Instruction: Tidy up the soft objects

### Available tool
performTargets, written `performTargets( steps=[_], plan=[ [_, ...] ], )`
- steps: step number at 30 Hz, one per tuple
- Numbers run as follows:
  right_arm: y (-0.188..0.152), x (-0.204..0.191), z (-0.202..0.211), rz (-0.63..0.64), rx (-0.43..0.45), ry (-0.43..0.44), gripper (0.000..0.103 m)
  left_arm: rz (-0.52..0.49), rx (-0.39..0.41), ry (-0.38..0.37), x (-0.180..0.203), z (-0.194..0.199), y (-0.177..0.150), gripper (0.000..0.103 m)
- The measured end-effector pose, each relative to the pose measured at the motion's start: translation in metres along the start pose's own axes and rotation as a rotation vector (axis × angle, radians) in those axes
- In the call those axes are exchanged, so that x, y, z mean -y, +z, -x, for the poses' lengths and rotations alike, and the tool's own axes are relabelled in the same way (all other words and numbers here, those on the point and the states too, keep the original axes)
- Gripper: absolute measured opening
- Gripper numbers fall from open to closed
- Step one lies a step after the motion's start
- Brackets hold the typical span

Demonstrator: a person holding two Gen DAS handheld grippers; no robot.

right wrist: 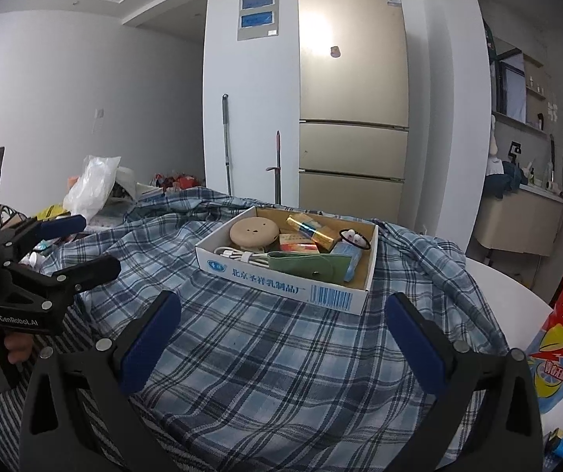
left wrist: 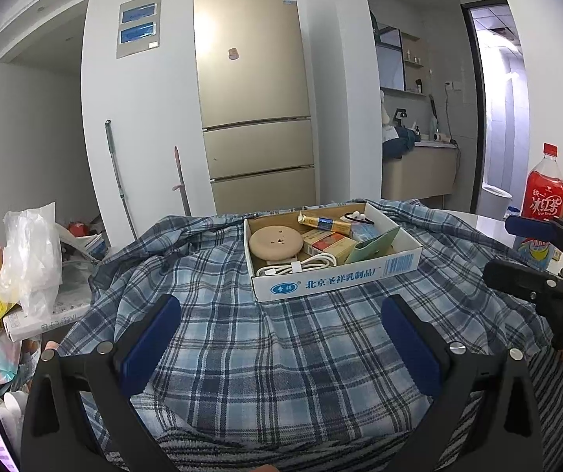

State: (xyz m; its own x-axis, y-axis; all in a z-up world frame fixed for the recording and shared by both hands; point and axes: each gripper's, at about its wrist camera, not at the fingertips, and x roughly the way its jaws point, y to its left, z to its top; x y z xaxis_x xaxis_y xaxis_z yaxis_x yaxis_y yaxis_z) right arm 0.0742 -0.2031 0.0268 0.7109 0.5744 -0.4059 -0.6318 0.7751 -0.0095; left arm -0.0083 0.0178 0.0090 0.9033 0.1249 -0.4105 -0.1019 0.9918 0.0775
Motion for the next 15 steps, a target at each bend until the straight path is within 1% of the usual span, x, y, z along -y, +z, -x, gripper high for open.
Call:
performTargets(
  steps=[15],
  plan=[
    [-0.0006, 0.0014, 0.0003, -0.009, -0.003, 0.003, 0.103, 0.003, -0.008, -0.001, -0.0011, -0.0015, -0.0003, 0.103]
  ],
)
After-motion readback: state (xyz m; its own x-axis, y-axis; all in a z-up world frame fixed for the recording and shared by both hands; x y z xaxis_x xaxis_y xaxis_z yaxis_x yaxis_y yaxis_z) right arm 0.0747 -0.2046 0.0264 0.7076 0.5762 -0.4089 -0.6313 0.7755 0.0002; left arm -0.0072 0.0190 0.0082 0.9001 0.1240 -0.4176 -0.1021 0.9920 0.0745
